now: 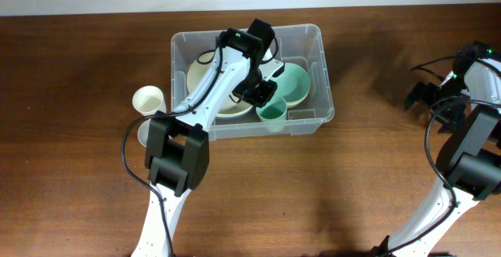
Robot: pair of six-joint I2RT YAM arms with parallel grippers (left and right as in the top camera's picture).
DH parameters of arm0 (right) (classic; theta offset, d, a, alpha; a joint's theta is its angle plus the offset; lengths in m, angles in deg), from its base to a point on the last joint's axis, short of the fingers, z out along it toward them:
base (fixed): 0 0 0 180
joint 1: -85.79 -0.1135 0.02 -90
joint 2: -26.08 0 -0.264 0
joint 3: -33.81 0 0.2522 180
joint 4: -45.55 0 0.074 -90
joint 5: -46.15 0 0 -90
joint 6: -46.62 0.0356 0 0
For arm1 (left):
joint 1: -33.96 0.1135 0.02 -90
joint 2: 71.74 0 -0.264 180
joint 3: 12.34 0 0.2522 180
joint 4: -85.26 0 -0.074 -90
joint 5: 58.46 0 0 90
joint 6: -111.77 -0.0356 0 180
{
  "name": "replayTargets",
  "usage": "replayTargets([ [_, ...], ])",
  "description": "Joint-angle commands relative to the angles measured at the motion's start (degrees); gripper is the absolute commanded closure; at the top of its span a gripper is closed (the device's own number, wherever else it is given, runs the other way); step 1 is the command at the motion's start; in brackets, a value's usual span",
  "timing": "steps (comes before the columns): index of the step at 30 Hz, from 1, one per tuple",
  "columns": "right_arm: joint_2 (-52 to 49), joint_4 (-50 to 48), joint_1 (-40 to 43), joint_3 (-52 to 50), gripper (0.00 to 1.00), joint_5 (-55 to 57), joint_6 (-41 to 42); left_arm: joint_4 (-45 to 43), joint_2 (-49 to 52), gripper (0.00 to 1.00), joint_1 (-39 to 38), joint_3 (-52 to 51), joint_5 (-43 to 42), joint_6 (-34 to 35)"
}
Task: Pack container
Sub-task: 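Lower the mint-green cup into the bin beside the mint bowl, release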
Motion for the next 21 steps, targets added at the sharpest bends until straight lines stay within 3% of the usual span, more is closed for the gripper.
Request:
replayTargets([
  [1, 0.96, -0.04, 0.31, -0.20, 0.01, 0.07, -0.42, -0.72, 1.99, 0.91, -0.13, -0.37, 1.20, -0.48],
  [8, 0.96, -0.04, 0.31, -0.20, 0.01, 0.09, -0.39, -0.96, 1.99, 0.84, -0.07, -0.37, 1.51, -0.48],
  [21, 0.96, -0.04, 0.31, -0.20, 0.01, 0.09, -0.42, 0.57, 1.99, 0.82, -0.07, 6.38, 1.49, -0.48],
])
